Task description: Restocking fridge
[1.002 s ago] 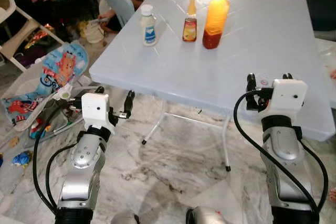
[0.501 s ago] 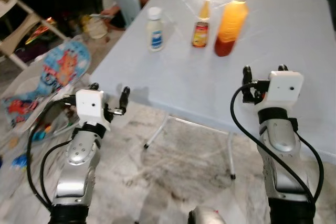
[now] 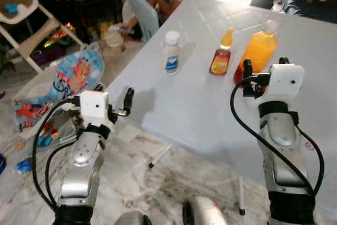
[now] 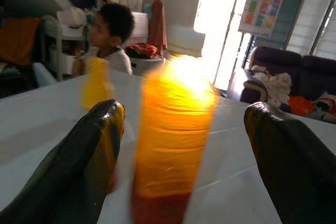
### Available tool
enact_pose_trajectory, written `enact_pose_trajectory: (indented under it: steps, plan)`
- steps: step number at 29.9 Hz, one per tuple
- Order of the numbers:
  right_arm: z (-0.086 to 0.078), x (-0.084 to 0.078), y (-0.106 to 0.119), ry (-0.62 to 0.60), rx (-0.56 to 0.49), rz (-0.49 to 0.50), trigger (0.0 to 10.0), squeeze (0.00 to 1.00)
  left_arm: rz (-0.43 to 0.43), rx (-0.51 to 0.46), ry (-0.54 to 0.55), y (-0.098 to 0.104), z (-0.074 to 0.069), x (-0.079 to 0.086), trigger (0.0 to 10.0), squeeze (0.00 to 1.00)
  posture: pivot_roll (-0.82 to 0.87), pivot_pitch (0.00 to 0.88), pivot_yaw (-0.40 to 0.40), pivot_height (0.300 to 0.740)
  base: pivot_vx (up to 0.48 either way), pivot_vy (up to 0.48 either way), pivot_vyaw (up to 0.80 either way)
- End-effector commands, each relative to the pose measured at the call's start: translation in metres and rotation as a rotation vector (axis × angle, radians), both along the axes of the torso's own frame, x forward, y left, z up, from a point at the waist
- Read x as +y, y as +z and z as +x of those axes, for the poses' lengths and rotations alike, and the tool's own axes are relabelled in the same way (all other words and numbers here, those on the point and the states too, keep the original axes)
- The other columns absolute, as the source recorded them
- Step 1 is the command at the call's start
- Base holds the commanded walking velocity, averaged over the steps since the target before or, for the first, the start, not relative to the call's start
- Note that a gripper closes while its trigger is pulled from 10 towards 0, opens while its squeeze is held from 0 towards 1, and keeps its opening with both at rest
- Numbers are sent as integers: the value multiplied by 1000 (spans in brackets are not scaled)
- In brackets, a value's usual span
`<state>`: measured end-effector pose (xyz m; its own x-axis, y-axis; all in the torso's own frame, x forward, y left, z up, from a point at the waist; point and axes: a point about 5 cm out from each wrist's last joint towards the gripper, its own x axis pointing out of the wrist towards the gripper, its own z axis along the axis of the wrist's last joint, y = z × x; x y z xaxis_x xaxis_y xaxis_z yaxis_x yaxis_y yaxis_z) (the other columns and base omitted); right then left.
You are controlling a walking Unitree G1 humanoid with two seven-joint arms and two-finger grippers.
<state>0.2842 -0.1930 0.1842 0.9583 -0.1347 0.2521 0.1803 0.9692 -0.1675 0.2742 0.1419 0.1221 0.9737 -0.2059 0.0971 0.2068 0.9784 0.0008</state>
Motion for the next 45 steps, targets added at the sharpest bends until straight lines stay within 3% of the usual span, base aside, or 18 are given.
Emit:
enact_pose_trajectory:
  steps: [1, 6, 21, 22, 23, 45]
  plan:
    - [1, 2, 0, 8, -2, 4, 10000, 0, 17, 3, 21, 0, 1, 7, 10000, 0, -109, 104, 24, 740, 307, 0, 0]
    - [2, 4, 3, -15, -22, -41, 10000, 0, 17, 4, 21, 0, 1, 7, 10000, 0, -106, 102, 24, 740, 0, 0, 0]
    - [9, 2, 11, -46, -62, -38, 10000, 0, 14, 2, 8, 2, 2, 6, 10000, 0, -102, 105, 32, 740, 0, 0, 0]
    - [8, 3, 12, -47, -68, -33, 10000, 745, 15, 1, 7, 2, 2, 6, 10000, 0, -102, 105, 32, 740, 0, 0, 0]
    - [8, 3, 12, -46, -74, -24, 10000, 1000, 15, 1, 6, 2, 2, 6, 10000, 0, -102, 105, 32, 740, 0, 0, 0]
    - [-2, 2, 20, -154, -115, -86, 10000, 1000, 8, 3, -3, 2, 4, 4, 10000, 0, -102, 110, 32, 740, 0, 0, 0]
